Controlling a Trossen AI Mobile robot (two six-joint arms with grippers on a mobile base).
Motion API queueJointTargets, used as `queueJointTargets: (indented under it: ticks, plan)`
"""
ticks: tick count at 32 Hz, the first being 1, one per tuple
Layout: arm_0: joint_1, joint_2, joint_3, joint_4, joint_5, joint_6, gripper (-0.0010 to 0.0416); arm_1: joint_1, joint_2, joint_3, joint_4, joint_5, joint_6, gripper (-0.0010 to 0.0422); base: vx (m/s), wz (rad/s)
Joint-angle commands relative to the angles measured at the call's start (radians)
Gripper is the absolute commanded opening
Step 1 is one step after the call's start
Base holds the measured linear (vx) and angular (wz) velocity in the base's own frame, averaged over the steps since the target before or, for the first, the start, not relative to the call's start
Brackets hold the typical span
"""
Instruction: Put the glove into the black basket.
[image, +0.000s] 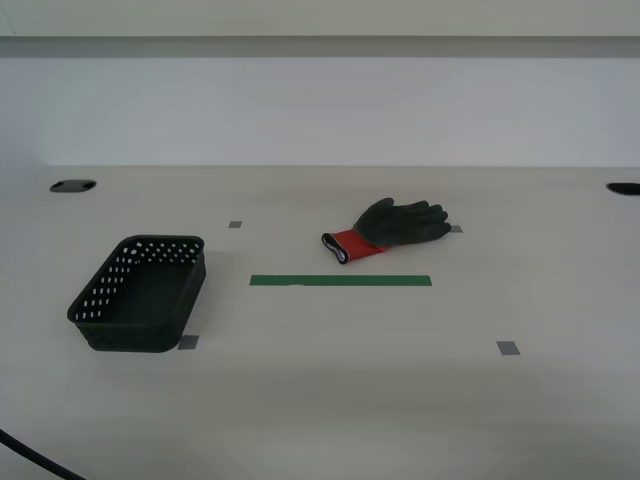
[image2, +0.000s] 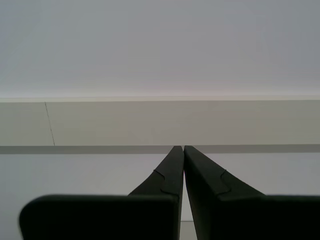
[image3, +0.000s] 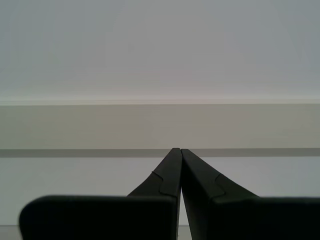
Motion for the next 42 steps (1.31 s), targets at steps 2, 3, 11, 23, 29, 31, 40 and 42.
queueJointTargets:
  ticks: [2,3,11,23,29,31,40,42]
  plan:
    - [0.001,0.0,0.001,0.003,0.0,0.0,0.0001,0.0,0.0,0.0,0.006,-0.001,0.001,0.0,0.0,0.0]
    - [0.001,0.0,0.001,0.003,0.0,0.0,0.0001,0.0,0.0,0.0,0.006,-0.001,0.001,0.0,0.0,0.0]
    - [0.001,0.0,0.001,0.003,0.0,0.0,0.0001,0.001,0.0,0.0,0.006,-0.001,0.001,0.0,0.0,0.0]
    - [0.001,0.0,0.001,0.003,0.0,0.0,0.0001,0.0,0.0,0.002,0.006,-0.001,0.031,0.0,0.0,0.0]
    - [0.001,0.0,0.001,0.003,0.0,0.0,0.0001,0.0,0.0,0.002,0.01,-0.001,0.03,0.0,0.0,0.0]
    - [0.001,0.0,0.001,0.003,0.0,0.0,0.0001,0.0,0.0,0.002,0.008,0.01,0.006,0.0,0.0,0.0]
    - [0.001,0.0,0.001,0.003,0.0,0.0,0.0001,-0.129,0.053,0.167,-0.179,0.11,-0.021,0.0,0.0,0.0]
    - [0.001,0.0,0.001,0.003,0.0,0.0,0.0001,-0.18,0.088,0.214,-0.216,0.109,0.018,0.0,0.0,0.0]
